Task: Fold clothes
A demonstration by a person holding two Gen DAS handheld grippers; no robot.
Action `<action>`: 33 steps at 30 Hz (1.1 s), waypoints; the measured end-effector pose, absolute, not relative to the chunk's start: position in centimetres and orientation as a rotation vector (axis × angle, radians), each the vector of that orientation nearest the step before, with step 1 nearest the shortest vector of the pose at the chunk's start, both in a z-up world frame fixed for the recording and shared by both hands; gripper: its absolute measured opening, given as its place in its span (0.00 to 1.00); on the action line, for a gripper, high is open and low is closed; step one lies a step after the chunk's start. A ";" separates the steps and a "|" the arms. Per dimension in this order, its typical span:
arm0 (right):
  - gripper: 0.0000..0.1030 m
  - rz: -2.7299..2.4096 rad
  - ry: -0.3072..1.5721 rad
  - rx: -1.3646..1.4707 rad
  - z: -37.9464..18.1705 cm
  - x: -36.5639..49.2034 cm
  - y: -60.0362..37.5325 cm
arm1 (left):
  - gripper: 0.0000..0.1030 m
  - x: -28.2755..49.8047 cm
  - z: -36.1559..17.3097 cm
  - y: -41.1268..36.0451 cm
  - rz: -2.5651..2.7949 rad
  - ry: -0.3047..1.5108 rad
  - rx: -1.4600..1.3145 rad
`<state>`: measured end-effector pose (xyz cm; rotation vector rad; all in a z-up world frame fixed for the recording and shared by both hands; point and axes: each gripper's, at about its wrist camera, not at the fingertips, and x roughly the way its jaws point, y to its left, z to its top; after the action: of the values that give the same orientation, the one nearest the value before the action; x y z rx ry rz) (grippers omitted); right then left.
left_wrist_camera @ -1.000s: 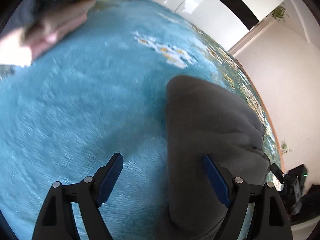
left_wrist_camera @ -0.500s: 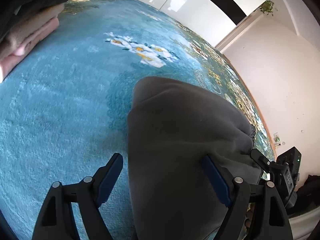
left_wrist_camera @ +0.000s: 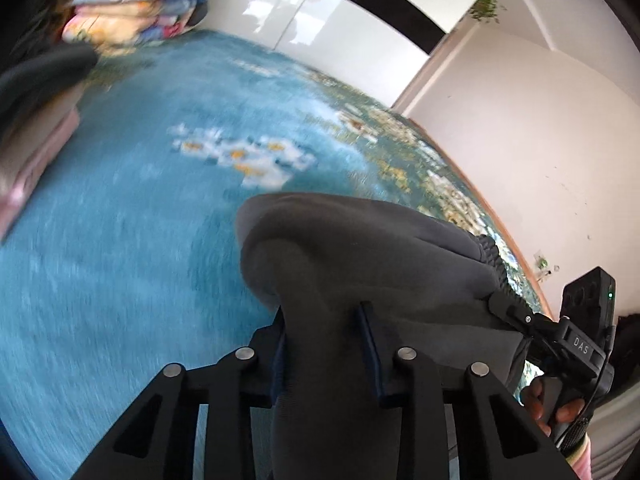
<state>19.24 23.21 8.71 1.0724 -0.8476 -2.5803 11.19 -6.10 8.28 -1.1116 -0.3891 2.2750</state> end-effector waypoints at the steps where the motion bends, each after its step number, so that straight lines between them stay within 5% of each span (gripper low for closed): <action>1: 0.61 -2.577 -0.833 1.057 9.2 18.7 23.0 | 0.33 10.3 9.0 -6.1 2.285 -0.372 -1.095; 9: 0.61 -2.595 -0.851 0.888 11.8 9.8 22.2 | 0.33 -0.6 14.1 -6.2 2.364 -0.209 -1.020; 15: 0.61 -2.575 -0.919 0.999 6.9 3.4 20.2 | 0.33 -7.7 9.3 -8.4 2.442 -0.286 -1.205; 21: 0.61 -2.518 -1.015 1.069 3.2 3.0 21.7 | 0.33 -6.4 6.4 -8.5 2.437 -0.238 -1.267; 33: 0.63 -2.715 -0.493 0.910 12.8 3.8 18.2 | 0.37 -1.5 9.4 -4.7 2.499 -0.062 -1.091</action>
<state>3.79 18.18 12.84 0.9096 -0.4933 -2.7147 -1.46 -4.72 9.39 -1.0914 -0.0615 2.4990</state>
